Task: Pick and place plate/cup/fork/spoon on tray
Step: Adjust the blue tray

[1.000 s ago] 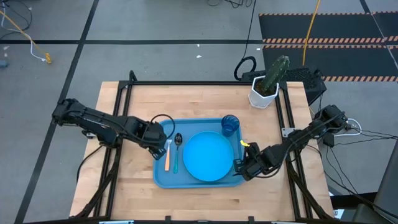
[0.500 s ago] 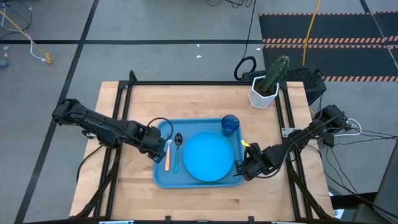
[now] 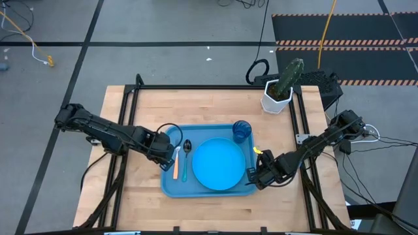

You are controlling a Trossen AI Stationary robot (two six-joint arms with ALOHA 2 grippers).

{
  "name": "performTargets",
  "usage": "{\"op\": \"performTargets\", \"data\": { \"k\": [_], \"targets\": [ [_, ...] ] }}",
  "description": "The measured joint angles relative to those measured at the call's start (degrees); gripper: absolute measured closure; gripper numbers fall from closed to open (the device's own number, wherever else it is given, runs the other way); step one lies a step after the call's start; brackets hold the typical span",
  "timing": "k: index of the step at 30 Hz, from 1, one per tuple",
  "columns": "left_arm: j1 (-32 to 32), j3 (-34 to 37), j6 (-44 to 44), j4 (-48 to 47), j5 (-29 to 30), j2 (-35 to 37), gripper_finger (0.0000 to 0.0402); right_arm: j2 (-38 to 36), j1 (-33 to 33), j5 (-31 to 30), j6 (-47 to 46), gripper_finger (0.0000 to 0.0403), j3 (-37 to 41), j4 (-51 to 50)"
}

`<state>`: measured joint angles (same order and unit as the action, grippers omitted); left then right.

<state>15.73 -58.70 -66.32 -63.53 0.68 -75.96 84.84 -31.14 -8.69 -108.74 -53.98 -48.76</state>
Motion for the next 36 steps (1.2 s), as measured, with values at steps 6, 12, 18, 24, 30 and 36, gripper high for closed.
{"op": "performTargets", "data": {
  "k": [6, 12, 18, 24, 30, 36],
  "targets": [
    [0.0, 0.52, -0.15, 0.38, -0.09, 0.02, 0.0398, 0.02, 0.0, 0.0, 2.64, 0.0398, 0.0, 0.28],
    [1.0, 7.22, -2.94, 3.21, -4.31, 0.02, 0.0398, 0.02, 0.0, -0.01, 3.14, 0.0402, 0.02, 1.15],
    [4.01, 12.91, -8.14, 12.24, -9.0, 0.0, 0.0392, 0.04, 0.0, 0.43, 2.94, 0.0402, 1.8, 2.3],
    [6.17, 12.33, -10.63, 13.9, -8.05, 0.02, 0.0397, 0.07, -0.13, 2.97, 1.61, 0.0402, 4.99, 10.27],
    [6.21, 12.35, -10.77, 13.69, -6.55, 0.02, 0.0398, 0.04, -0.09, 2.89, 1.6, 0.0403, 5.55, 11.34],
    [5.95, 13.18, -10.34, 13.93, -5.11, 0.02, 0.0394, 0.02, 0.04, 2.82, 1.61, 0.0403, 5.55, 10.87]
  ]
}}
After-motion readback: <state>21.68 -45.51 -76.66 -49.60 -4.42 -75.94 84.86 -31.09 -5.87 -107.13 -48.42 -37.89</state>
